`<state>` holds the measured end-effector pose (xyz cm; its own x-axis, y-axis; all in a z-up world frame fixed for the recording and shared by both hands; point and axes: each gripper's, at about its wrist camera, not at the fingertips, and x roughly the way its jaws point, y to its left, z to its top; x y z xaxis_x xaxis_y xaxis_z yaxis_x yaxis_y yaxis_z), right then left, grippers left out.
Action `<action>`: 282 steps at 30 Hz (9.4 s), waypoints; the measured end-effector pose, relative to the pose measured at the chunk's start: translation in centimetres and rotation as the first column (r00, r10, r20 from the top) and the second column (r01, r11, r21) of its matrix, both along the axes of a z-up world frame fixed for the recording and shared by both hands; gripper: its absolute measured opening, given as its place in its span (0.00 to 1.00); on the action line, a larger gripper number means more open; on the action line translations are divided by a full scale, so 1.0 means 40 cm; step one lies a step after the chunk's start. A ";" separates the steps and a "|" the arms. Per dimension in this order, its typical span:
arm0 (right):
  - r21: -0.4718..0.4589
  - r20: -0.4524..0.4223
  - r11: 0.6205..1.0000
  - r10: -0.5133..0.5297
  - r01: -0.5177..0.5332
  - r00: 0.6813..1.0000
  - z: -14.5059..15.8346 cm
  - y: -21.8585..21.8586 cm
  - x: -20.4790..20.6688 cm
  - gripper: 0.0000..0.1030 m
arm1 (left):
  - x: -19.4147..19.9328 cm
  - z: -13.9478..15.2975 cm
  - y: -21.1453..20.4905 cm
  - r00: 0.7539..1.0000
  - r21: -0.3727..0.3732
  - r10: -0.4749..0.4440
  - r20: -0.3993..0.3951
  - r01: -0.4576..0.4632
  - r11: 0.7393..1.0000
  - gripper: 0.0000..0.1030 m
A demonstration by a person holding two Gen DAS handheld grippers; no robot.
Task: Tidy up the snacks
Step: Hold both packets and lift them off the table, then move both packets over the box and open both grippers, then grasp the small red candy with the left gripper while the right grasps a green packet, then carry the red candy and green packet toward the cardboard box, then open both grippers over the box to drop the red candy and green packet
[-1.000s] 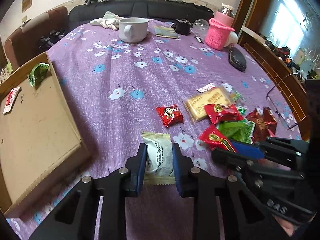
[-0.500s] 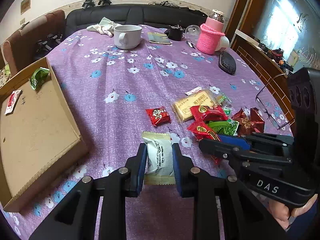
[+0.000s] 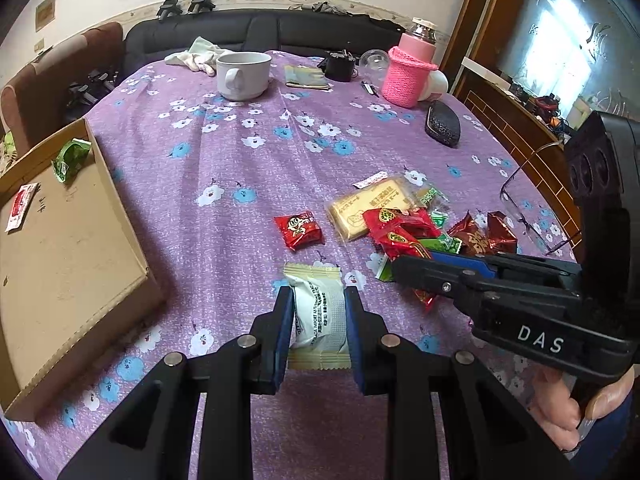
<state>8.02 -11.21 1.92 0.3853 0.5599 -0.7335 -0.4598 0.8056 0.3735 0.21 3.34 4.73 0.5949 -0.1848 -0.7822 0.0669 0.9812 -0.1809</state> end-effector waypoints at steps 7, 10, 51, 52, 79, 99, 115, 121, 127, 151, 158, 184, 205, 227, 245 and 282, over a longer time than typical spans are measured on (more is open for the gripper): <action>0.009 0.000 1.000 0.002 -0.002 1.000 0.002 0.000 -0.001 0.20 | -0.001 0.004 0.000 1.000 -0.012 -0.003 -0.003 0.003 1.000 0.23; 0.009 0.003 1.000 0.002 -0.002 1.000 0.003 -0.001 -0.002 0.20 | -0.005 0.015 0.004 1.000 -0.014 0.000 0.010 0.000 1.000 0.23; 0.018 0.004 1.000 0.002 -0.002 1.000 0.001 0.004 -0.001 0.20 | -0.054 0.099 0.106 0.995 -0.091 0.051 0.080 -0.044 0.995 0.23; 0.017 0.005 1.000 0.000 0.000 1.000 0.004 0.005 -0.001 0.20 | -0.055 0.101 0.114 0.995 -0.098 0.056 0.082 -0.048 0.994 0.23; 0.018 -0.009 0.988 0.156 -0.156 0.988 0.141 0.405 0.027 0.21 | -0.051 0.124 0.540 0.938 -0.148 0.339 0.080 -0.325 0.934 0.24; -0.105 -0.095 0.977 0.177 -0.187 0.980 0.031 0.758 0.178 0.21 | 0.197 -0.001 0.740 0.916 -0.040 0.389 -0.101 -0.394 0.918 0.24; -0.144 -0.074 0.977 0.149 -0.159 0.986 -0.011 0.787 0.197 0.22 | 0.215 -0.033 0.752 0.908 -0.044 0.398 -0.134 -0.406 0.913 0.24; -0.112 -0.081 0.979 0.160 -0.168 0.984 0.008 0.768 0.200 0.22 | 0.210 -0.033 0.763 0.902 -0.062 0.407 -0.142 -0.418 0.906 0.35; -0.056 -0.032 0.988 0.144 -0.145 0.989 0.066 0.652 0.178 0.22 | 0.174 0.000 0.758 0.908 -0.081 0.405 -0.108 -0.415 0.906 0.38; 0.187 -0.079 0.940 -0.276 0.286 0.958 0.045 -0.149 0.085 0.22 | 0.166 0.018 0.067 0.995 -0.034 -0.097 -0.026 0.096 0.995 0.47; 0.196 -0.142 0.932 -0.281 0.305 0.949 0.013 -0.164 0.094 0.22 | 0.212 -0.036 0.011 0.998 0.046 -0.055 -0.041 0.057 0.997 0.61; -0.049 -0.030 0.999 -0.017 0.015 0.999 -0.019 0.000 0.033 0.45 | 0.193 -0.060 0.040 1.000 0.043 -0.016 0.019 0.015 0.999 0.22; -0.223 0.022 0.975 0.019 -0.014 1.000 -0.035 0.063 -0.002 0.42 | 0.184 -0.040 0.054 0.999 0.018 -0.008 0.053 0.007 1.000 0.22; 0.098 0.034 0.979 -0.184 0.179 0.982 0.051 -0.076 0.028 0.40 | 0.176 -0.022 0.054 0.997 -0.006 -0.014 0.079 0.014 1.000 0.22; 0.143 0.013 0.985 -0.096 0.093 0.995 0.106 0.032 0.009 0.41 | 0.038 0.111 0.209 0.982 -0.070 0.097 0.161 -0.087 0.994 0.22; 0.005 -0.120 0.988 0.153 -0.154 0.981 0.000 0.725 0.069 0.41 | -0.035 -0.009 0.674 0.915 0.004 0.402 0.033 -0.403 0.915 0.22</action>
<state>10.78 17.77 1.92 0.2042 0.6022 -0.7718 -0.5306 0.7306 0.4298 -1.18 30.30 4.36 0.6412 0.0831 -0.7628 -0.3286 0.9281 -0.1751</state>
